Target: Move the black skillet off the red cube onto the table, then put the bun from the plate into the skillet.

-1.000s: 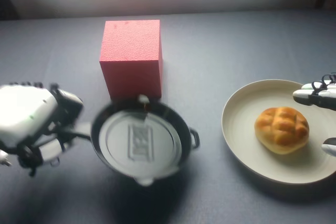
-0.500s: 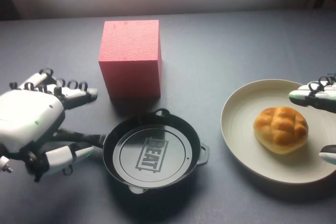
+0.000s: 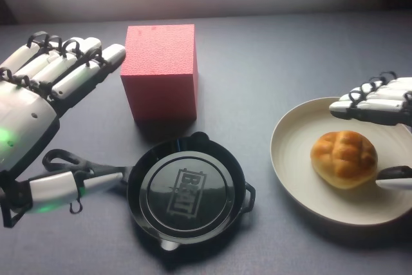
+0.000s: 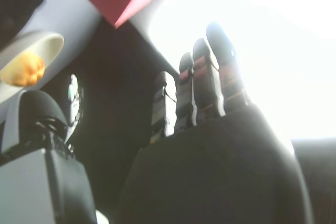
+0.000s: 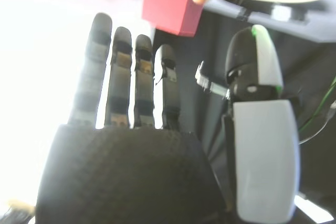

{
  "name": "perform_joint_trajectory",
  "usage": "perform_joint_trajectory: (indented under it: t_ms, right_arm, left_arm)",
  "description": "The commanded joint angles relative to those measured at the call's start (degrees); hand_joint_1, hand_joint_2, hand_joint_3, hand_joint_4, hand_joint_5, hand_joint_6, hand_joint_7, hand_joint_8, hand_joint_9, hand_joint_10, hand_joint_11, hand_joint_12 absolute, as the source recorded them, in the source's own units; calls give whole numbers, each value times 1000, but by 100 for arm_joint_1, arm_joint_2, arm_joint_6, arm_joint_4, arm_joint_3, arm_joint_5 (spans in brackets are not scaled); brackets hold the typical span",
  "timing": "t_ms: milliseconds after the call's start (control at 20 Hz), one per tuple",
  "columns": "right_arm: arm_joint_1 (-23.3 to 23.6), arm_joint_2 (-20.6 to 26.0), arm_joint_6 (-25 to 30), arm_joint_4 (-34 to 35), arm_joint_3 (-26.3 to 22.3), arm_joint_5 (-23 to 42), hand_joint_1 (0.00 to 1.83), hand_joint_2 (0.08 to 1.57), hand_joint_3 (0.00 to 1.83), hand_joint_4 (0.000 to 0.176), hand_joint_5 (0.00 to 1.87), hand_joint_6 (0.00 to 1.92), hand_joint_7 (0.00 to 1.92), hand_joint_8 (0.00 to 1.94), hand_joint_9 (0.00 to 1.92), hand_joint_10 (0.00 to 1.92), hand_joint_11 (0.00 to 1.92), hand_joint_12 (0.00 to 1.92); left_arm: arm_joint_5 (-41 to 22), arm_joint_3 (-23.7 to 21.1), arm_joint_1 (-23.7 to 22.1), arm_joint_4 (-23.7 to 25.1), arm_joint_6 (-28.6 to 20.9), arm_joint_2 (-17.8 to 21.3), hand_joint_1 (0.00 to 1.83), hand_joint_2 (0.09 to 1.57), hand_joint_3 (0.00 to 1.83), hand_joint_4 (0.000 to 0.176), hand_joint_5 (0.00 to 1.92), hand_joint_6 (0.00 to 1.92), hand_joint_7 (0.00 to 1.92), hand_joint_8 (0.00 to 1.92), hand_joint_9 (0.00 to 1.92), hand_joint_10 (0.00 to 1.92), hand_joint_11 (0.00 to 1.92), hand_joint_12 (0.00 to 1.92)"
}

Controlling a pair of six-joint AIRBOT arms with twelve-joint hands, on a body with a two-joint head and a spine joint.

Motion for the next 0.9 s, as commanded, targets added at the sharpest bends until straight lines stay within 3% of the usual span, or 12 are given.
perform_joint_trajectory:
  t_ms: [0, 50, 100, 250, 300, 350, 400, 450, 550, 600, 800, 850]
  right_arm:
    - [100, -31, 19, 16, 59, 263, 1006, 1027, 0, 6, 398, 4, 435, 14, 428, 13, 417, 13]
    - [193, -101, 19, -86, 145, 20, 1032, 1025, 0, 8, 397, 1, 481, 6, 482, 11, 467, 51]
    - [320, -176, 19, -199, 222, -209, 1086, 1005, 2, 0, 491, 3, 559, 2, 575, 3, 357, 547]
    - [550, -364, 9, -394, 388, -562, 1115, 1045, 0, 0, 772, 27, 835, 30, 810, 42, 366, 956]
    - [599, -385, -25, -395, 394, -564, 1187, 1116, 0, 27, 886, 861, 968, 775, 869, 41, 329, 1155]
    - [635, -391, -38, -395, 394, -555, 1196, 1137, 4, 35, 886, 1066, 952, 996, 968, 89, 374, 1288]
    - [727, -392, -40, -429, 390, -480, 1210, 1137, 0, 0, 972, 920, 910, 1171, 951, 426, 442, 1419]
    - [772, -392, -40, -442, 374, -391, 1244, 1130, 4, 0, 1041, 724, 891, 1312, 870, 828, 510, 1500]
    - [874, -367, -38, -515, 245, 75, 1145, 1142, 0, 0, 956, 976, 673, 1579, 688, 1651, 613, 1880]
    - [963, -353, -38, -581, 159, 343, 1204, 1193, 0, 0, 937, 889, 715, 1604, 656, 1669, 605, 1853]
    - [1661, -697, 73, -1165, 122, 679, 1170, 1115, 0, 0, 981, 962, 563, 1678, 606, 1825, 651, 1905]
    - [1784, -820, 143, -1287, 170, 676, 1199, 1215, 2, 0, 908, 918, 616, 1710, 560, 1802, 566, 1913]
  left_arm:
    - [-818, 0, -10, 73, -53, 66, 604, 959, 0, 69, 29, 0, 92, 0, 130, 0, 0, 620]
    - [-839, -12, 6, 89, -71, 84, 581, 955, 0, 52, 24, 0, 61, 0, 98, 0, 0, 586]
    - [-844, -18, 7, 100, -78, 88, 563, 937, 0, 50, 8, 0, 41, 0, 70, 0, 0, 580]
    - [-857, -20, 13, 108, -95, 84, 598, 916, 0, 43, 52, 8, 46, 1, 60, 0, 0, 557]
    - [-857, -21, 13, 107, -95, 81, 615, 917, 0, 43, 58, 7, 48, 1, 54, 0, 0, 547]
    - [-858, -21, 13, 106, -96, 80, 615, 917, 0, 44, 77, 7, 69, 4, 76, 6, 0, 566]
    - [-869, -29, 33, 90, -97, 76, 605, 927, 0, 66, 81, 4, 69, 2, 75, 3, 0, 542]
    - [-882, -40, 52, 74, -97, 74, 598, 937, 5, 68, 78, 1, 68, 0, 84, 6, 0, 536]
    - [-991, -82, 171, 10, -105, 82, 603, 976, 9, 93, 82, 3, 96, 5, 95, 5, 0, 542]
    - [-1082, -109, 249, -36, -120, 113, 609, 985, 11, 103, 81, 2, 104, 6, 100, 6, 0, 553]
    - [-1552, -272, 624, -245, -126, 317, 577, 979, 1, 51, 49, 2, 78, 2, 94, 1, 0, 502]
    - [-1624, -292, 690, -284, -126, 335, 549, 969, 0, 56, 79, 8, 76, 1, 102, 3, 0, 521]
